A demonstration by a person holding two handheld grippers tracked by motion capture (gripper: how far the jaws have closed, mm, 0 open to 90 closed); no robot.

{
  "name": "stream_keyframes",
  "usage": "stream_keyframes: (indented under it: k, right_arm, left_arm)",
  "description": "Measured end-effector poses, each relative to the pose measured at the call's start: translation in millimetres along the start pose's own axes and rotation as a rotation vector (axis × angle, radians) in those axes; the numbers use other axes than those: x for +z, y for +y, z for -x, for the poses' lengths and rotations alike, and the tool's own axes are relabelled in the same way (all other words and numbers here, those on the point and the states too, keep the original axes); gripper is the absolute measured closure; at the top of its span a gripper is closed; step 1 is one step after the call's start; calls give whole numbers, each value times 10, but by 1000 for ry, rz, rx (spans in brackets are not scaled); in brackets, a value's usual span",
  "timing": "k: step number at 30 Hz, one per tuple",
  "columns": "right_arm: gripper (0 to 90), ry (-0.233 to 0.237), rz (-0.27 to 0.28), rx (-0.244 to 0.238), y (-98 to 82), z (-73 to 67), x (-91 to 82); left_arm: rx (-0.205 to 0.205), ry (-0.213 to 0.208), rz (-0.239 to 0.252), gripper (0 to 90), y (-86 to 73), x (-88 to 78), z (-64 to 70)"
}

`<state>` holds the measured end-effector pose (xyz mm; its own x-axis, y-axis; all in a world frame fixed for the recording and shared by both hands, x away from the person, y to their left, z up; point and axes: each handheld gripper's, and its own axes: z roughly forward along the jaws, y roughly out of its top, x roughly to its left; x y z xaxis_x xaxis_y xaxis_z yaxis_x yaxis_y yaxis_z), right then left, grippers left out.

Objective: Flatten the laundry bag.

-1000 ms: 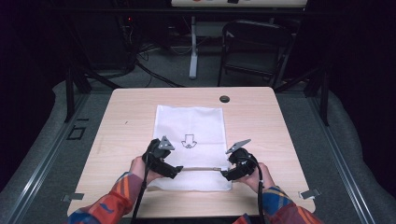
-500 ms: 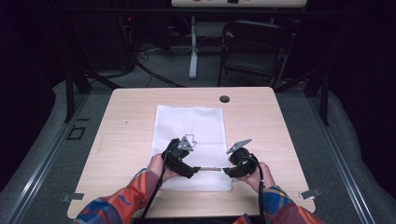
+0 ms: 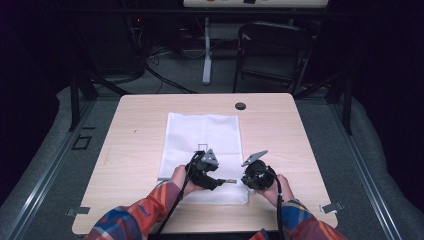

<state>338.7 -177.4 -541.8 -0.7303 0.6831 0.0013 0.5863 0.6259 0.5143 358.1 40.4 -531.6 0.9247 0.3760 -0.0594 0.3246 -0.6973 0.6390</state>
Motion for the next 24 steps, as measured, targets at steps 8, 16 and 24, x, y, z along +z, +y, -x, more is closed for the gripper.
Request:
stream_keyframes:
  k: [8, 16, 24]
  right_arm:
    - [893, 1, 9, -1, -5, 3, 40]
    - [900, -2, 3, -9, -11, -28, 107]
    - [900, -6, -16, -11, -15, -36, 150]
  left_arm:
    - [35, -50, -20, 599, 49, 184, 50]
    - [17, -52, -51, 656, 67, 375, 38]
    - [12, -75, -59, 741, 68, 496, 19]
